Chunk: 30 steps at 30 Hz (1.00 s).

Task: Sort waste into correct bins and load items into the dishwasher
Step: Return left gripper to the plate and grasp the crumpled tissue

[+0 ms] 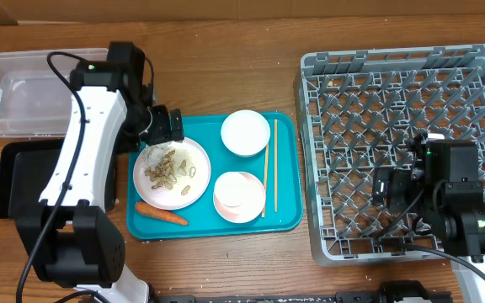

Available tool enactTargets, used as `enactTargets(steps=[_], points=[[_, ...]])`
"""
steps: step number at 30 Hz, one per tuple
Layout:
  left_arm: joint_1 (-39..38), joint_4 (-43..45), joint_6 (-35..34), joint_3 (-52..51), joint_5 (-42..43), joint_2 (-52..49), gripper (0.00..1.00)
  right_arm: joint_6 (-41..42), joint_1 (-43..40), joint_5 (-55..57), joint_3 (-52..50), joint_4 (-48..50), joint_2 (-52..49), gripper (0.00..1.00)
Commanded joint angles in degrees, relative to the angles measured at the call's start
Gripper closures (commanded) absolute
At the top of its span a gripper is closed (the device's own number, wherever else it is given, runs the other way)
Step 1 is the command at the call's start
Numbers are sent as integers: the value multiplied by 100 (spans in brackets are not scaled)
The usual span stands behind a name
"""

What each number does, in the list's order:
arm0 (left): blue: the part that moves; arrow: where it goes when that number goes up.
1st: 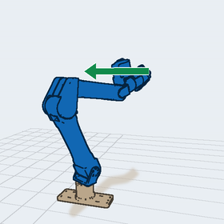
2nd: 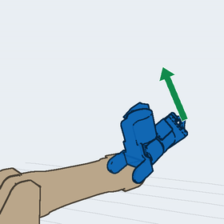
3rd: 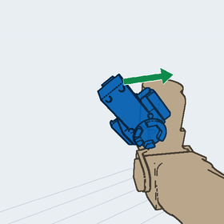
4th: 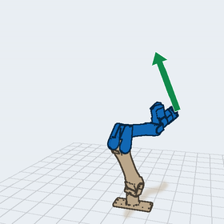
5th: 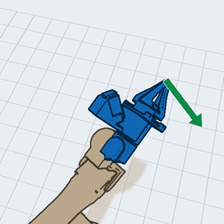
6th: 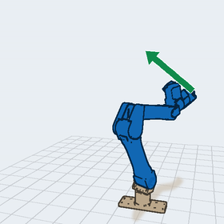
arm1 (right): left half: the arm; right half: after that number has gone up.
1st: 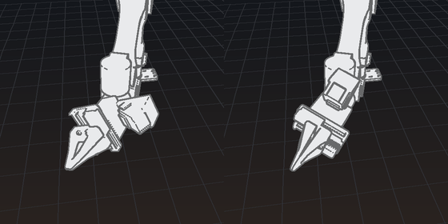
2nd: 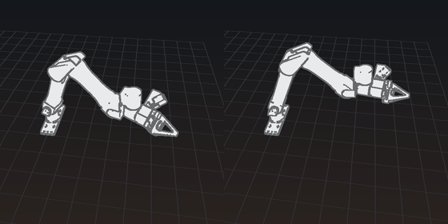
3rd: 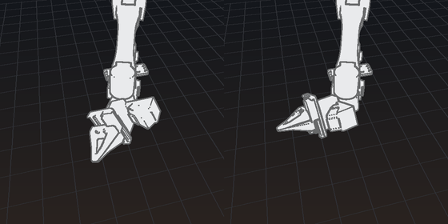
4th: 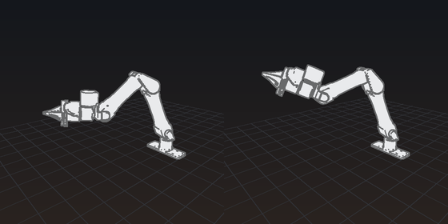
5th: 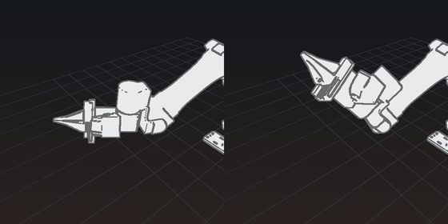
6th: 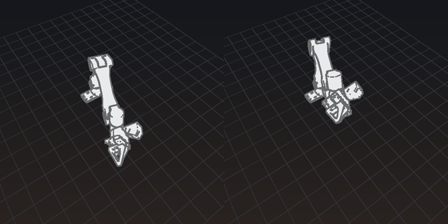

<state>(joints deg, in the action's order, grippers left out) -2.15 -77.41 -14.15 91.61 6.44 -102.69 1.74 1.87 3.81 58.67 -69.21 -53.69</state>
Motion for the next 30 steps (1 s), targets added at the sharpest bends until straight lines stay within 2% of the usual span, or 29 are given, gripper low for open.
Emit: enactTargets(steps=[1, 5, 9, 14, 16, 19, 20, 24, 25, 27, 30], points=[[-2, 319, -308, -492, -101, -105, 0, 55, -7, -7, 157, -33, 20, 0], [-2, 994, -369, -1001, -601, -107, 0, 157, -7, -15, 157, -57, 20, 0], [-2, 1598, -372, -1335, -1056, -107, 5, 157, -7, -52, 157, -59, 20, 0], [-2, 2116, -396, -1606, -1141, -107, 9, 175, -7, -92, 155, -55, 20, 0], [-2, 2205, -428, -1655, -1130, -107, 19, 175, -7, -92, 157, -55, 20, 0], [-2, 2243, -498, -1694, -1132, -107, 40, 175, -7, -92, 157, -55, 20, 0], [-2, 2240, -535, -1705, -1132, -107, 42, 175, -7, -92, 157, -55, 20, 0], [-2, 2297, -542, -1827, -1132, -107, 41, 175, -7, -92, 157, -55, 20, 0], [-2, 2328, -542, -1864, -1132, -107, 39, 175, -7, -92, 157, -55, 20, 0], [-2, 2356, -542, -1950, -1132, -107, 27, 175, -7, -92, 157, -52, 20, 0], [-2, 2367, -540, -2065, -1137, -107, 33, 173, -7, -90, 157, -52, 20, 0]])
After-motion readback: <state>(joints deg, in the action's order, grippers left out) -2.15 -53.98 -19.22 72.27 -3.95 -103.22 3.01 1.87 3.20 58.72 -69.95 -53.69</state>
